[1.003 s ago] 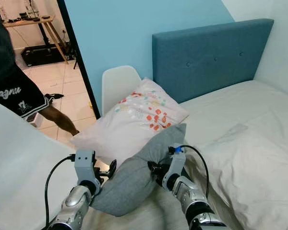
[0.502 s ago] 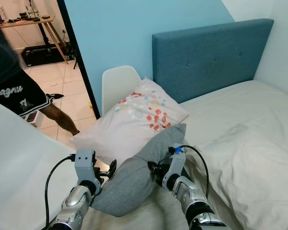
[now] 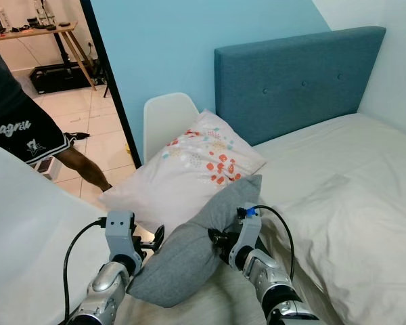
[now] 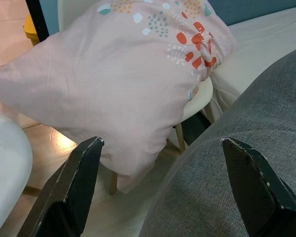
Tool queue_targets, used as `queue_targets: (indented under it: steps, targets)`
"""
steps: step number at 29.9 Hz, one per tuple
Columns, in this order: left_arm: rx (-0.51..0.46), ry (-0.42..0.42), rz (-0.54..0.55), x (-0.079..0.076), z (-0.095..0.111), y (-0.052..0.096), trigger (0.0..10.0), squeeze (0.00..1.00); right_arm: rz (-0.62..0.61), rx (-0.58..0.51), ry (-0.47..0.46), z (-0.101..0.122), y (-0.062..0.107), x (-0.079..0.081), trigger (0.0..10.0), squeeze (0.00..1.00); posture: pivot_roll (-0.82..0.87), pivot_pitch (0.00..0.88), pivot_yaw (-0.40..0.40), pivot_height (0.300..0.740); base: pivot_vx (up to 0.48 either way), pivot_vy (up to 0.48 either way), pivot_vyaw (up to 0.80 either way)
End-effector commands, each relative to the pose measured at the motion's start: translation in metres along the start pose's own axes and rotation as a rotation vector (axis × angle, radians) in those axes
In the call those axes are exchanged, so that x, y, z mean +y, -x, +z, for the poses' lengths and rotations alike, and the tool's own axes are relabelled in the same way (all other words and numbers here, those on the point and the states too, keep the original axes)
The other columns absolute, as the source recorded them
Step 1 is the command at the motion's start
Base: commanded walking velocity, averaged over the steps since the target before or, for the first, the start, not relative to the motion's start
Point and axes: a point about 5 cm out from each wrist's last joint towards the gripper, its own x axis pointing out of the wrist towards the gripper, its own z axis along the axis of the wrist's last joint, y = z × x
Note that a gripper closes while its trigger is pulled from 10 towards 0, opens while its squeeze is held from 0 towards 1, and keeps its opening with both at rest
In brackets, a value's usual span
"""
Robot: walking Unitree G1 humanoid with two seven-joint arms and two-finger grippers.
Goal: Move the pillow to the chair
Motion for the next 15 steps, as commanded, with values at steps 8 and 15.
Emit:
queue_targets:
  steps: [8, 15]
  targets:
    - [0.019, -0.01, 0.002, 0.0013, -0.0018, -0.0003, 10.0, 0.0, 0.032, -0.046, 0.016, 0.0117, -0.0053, 0.0065, 10.0, 0.0, -0.13, 0.039, 0.004, 0.676, 0.0, 0.0, 0.0]
    - [0.021, -0.011, 0.002, 0.0013, -0.0018, -0.0005, 10.0, 0.0, 0.031, -0.046, 0.016, 0.0119, -0.0055, 0.0066, 10.0, 0.0, -0.13, 0.037, 0.004, 0.676, 0.0, 0.0, 0.0]
